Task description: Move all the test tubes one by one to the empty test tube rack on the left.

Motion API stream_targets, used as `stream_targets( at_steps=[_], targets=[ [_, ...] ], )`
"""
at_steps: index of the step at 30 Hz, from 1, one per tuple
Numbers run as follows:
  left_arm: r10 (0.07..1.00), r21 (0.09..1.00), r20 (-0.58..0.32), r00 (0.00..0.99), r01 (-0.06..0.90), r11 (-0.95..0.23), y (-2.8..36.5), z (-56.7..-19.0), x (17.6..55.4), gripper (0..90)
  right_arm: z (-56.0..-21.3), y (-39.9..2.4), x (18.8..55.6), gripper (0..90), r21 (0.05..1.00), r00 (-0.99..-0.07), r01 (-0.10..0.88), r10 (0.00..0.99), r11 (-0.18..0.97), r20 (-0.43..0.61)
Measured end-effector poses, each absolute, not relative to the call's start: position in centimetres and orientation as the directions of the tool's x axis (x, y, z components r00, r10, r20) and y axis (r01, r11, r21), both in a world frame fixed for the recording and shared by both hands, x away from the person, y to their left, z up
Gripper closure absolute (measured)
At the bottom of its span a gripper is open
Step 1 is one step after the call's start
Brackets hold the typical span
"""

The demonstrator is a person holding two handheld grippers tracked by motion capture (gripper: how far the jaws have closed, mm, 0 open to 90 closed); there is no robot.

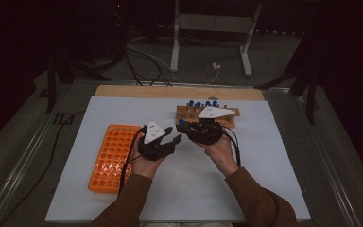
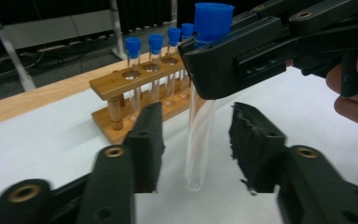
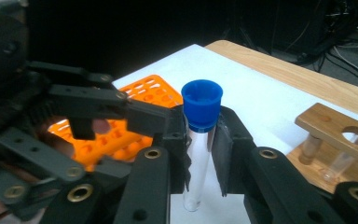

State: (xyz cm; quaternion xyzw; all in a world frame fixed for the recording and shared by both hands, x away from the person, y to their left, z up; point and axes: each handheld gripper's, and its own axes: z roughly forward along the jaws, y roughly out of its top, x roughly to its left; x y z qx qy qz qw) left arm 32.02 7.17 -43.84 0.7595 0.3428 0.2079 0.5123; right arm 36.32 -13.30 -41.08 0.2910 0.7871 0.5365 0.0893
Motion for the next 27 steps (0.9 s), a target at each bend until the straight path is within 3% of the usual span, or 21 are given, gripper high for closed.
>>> stream_targets(
  at_steps=[14,27],
  targets=[
    [0.712,0.920,-0.028,0.701,0.296,-0.255,7.0,-44.3,32.4,77.9,-41.1,-12.9,36.2,75.5,0.896,-0.827,0.364,0.532,0.253,0.185],
    [0.760,0.925,-0.033,0.649,0.307,-0.223,9.6,-43.8,33.1,78.4,-40.9,-16.8,36.0,23.1,0.914,-0.782,0.366,0.590,0.174,0.201]
  ],
)
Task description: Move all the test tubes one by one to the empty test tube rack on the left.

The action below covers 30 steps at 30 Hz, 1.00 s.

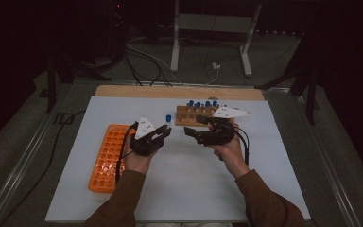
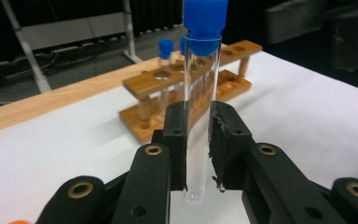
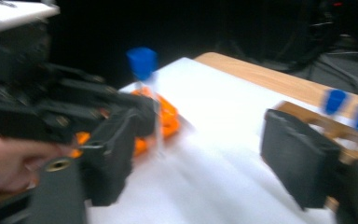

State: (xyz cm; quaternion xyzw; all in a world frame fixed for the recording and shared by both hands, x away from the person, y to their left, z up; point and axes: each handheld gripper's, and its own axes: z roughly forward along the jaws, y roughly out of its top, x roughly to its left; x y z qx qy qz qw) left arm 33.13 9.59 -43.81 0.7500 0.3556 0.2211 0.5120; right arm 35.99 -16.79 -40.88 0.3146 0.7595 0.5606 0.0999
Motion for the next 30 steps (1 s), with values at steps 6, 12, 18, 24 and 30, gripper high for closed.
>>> stream_targets(
  at_steps=[6,12,18,24,30],
  targets=[
    [0.778,0.931,-0.037,0.627,0.305,-0.202,11.2,-43.6,33.4,78.4,-40.9,-19.1,35.4,12.4,0.919,-0.741,0.354,0.651,0.171,0.164],
    [0.802,0.933,-0.031,0.597,0.305,-0.190,12.8,-43.6,33.6,78.4,-41.2,-20.7,34.6,4.1,0.920,-0.715,0.345,0.687,0.188,0.128],
    [0.828,0.936,-0.031,0.560,0.306,-0.173,14.4,-43.9,34.0,78.4,-42.4,-22.7,33.0,2.2,0.925,-0.691,0.328,0.717,0.192,0.096],
    [0.864,0.935,-0.038,0.502,0.323,-0.146,15.9,-44.3,34.5,78.4,-43.3,-24.3,31.9,1.6,0.931,-0.667,0.320,0.739,0.174,0.091],
    [0.890,0.931,-0.062,0.451,0.348,-0.112,17.1,-44.8,35.5,78.4,-44.1,-26.1,30.8,1.6,0.932,-0.647,0.333,0.754,0.141,0.117]
  ],
)
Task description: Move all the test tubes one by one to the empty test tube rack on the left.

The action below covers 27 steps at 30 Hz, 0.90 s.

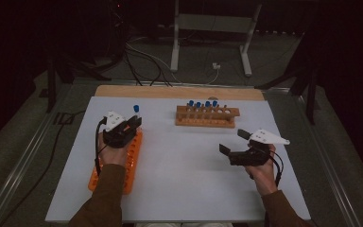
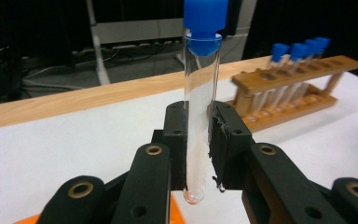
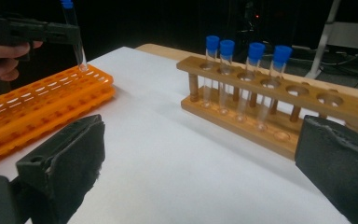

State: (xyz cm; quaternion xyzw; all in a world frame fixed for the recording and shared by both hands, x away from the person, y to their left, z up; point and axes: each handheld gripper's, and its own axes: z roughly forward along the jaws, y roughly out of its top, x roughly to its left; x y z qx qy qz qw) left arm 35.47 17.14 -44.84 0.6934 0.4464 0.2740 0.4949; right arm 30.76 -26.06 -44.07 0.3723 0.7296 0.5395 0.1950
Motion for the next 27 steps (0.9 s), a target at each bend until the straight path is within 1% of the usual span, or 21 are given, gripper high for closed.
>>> stream_targets(
  at_steps=[3,4,6,10,14,20,27],
  targets=[
    [0.901,0.925,-0.052,0.431,0.362,-0.120,17.4,-45.3,36.2,78.4,-44.5,-26.5,30.8,1.6,0.927,-0.642,0.348,0.756,0.141,0.126],
    [0.903,0.924,-0.057,0.426,0.365,-0.114,17.6,-45.5,36.5,78.4,-44.6,-26.6,30.9,1.7,0.926,-0.642,0.358,0.752,0.123,0.148],
    [0.908,0.919,-0.059,0.415,0.378,-0.113,17.7,-45.8,36.9,78.4,-44.6,-26.6,30.9,1.7,0.926,-0.643,0.358,0.751,0.121,0.150],
    [0.914,0.899,-0.027,0.404,0.411,-0.154,17.6,-46.7,37.9,78.4,-44.6,-26.5,30.9,1.7,0.928,-0.647,0.350,0.749,0.126,0.142],
    [0.919,0.879,-0.024,0.394,0.447,-0.169,17.5,-47.1,38.5,78.5,-44.6,-26.5,30.9,1.7,0.929,-0.648,0.349,0.748,0.124,0.143],
    [0.917,0.818,-0.023,0.399,0.534,-0.212,17.3,-47.8,39.0,78.5,-44.5,-26.7,30.8,1.8,0.932,-0.650,0.343,0.746,0.119,0.144],
    [0.915,0.798,-0.041,0.402,0.564,-0.212,17.5,-47.5,38.7,78.6,-44.5,-26.8,30.7,1.8,0.935,-0.652,0.336,0.745,0.118,0.140]
  ],
)
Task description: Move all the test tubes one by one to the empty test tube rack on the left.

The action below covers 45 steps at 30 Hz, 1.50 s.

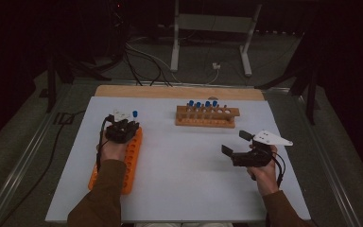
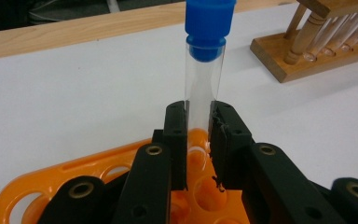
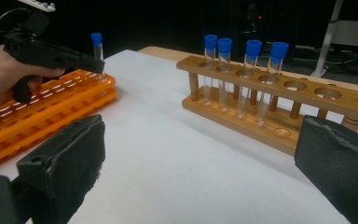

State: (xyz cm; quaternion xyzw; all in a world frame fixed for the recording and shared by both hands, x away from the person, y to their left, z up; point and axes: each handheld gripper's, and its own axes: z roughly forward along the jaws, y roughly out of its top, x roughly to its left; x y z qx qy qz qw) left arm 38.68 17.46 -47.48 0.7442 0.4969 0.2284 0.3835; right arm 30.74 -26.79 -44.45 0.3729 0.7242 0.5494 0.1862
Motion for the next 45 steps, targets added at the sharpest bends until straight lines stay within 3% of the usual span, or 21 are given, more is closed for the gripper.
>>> stream_targets(
  at_steps=[9,17,18,19,23,29,40,45],
  targets=[
    [0.915,0.732,-0.016,0.403,0.628,-0.264,17.2,-47.8,38.5,78.4,-44.5,-26.7,30.7,2.1,0.934,-0.655,0.335,0.743,0.123,0.137],
    [0.915,0.734,-0.011,0.404,0.624,-0.267,17.2,-47.9,38.5,78.2,-44.5,-26.6,30.7,2.1,0.933,-0.656,0.337,0.743,0.128,0.135],
    [0.919,0.732,-0.008,0.394,0.628,-0.263,17.2,-47.8,38.4,77.5,-44.5,-26.6,30.7,2.1,0.933,-0.656,0.337,0.743,0.127,0.136],
    [0.923,0.736,-0.001,0.384,0.625,-0.259,17.2,-47.8,38.3,70.7,-44.5,-26.7,30.6,2.1,0.933,-0.657,0.336,0.742,0.126,0.136],
    [0.917,0.789,0.003,0.399,0.563,-0.248,17.4,-47.1,37.6,68.3,-44.5,-26.8,30.6,2.1,0.933,-0.654,0.337,0.743,0.122,0.139],
    [0.921,0.812,0.001,0.390,0.537,-0.228,17.6,-46.8,37.5,77.7,-44.6,-26.6,30.6,2.1,0.932,-0.659,0.338,0.740,0.131,0.134],
    [0.924,0.800,-0.017,0.383,0.559,-0.217,17.3,-47.3,37.9,78.0,-44.8,-26.7,30.7,2.2,0.929,-0.657,0.345,0.741,0.132,0.138],
    [0.928,0.806,-0.035,0.370,0.559,-0.192,17.6,-47.4,37.3,65.7,-44.8,-26.7,30.8,2.2,0.930,-0.655,0.344,0.742,0.129,0.140]
  ],
)
